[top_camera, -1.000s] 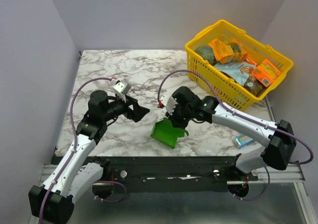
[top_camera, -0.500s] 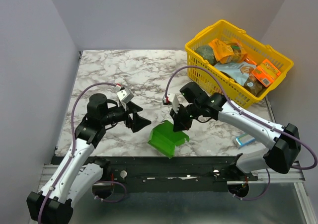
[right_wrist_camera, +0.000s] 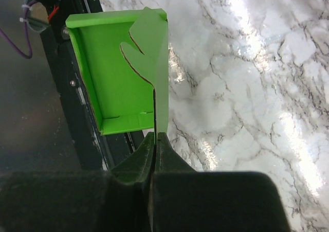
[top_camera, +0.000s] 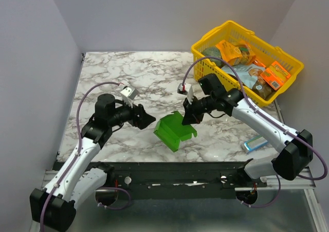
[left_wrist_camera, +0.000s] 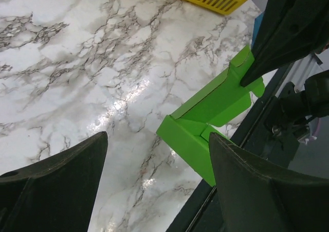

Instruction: Fold the paper box

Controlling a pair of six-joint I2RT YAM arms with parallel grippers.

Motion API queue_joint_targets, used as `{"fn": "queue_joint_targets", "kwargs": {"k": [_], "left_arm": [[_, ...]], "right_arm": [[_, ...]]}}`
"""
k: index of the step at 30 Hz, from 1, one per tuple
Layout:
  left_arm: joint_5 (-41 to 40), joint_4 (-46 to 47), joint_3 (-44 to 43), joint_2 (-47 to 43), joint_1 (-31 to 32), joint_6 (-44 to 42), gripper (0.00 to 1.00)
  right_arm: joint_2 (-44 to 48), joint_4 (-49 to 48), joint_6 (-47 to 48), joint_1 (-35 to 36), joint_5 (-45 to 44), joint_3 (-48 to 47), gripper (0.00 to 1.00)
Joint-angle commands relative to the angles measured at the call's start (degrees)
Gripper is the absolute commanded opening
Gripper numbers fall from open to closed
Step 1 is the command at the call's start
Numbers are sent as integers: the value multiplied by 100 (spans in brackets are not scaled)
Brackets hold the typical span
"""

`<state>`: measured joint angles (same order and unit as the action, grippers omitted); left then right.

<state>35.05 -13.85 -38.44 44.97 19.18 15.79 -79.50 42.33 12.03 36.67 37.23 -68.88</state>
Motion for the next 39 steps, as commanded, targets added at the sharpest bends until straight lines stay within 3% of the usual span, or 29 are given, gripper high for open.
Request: {"fn": "queue_joint_targets", "kwargs": {"k": [1, 3, 4, 7, 9, 15, 18, 22, 25, 31, 36, 39], "left_arm": [[390, 577, -269, 573, 261, -250, 86], [-14, 471, -480, 819, 349, -314, 83], [-163, 479, -524, 907, 384, -192, 75], [-550, 620, -595, 1206, 437, -59, 66], [-927, 839, -542, 1312, 446, 143, 65], [-491, 1183, -639, 1681, 516, 372, 65], [-358, 963, -639, 1734, 578, 372, 71], [-455, 726, -516, 1612, 578, 460, 86], [-972, 646, -428, 1567, 569, 705, 91], [-1360, 1251, -262, 2287, 569, 1618, 86], [-1597, 2762, 336, 2534, 587, 2743, 80], [-1659, 3124, 389, 2613, 631, 3008, 80]], "right_arm": [[-83, 83, 54, 16, 82, -222, 6], [-22, 30, 36, 16, 83, -135, 6], [5, -31, 10, 16, 65, -99, 6], [93, -58, 10, 16, 47, -46, 6], [111, -49, 18, 16, 39, -29, 6], [84, -110, -34, 42, -303, -20, 6], [137, -154, -87, 86, -892, -64, 7], [304, -443, -96, 253, -1674, 41, 7], [392, -689, 44, 604, -2508, 243, 7], [-161, -779, 352, 1246, -4082, 341, 8], [-741, -761, 467, 1588, -5163, 200, 11], [-970, -840, 537, 1782, -5700, 208, 13]]}}
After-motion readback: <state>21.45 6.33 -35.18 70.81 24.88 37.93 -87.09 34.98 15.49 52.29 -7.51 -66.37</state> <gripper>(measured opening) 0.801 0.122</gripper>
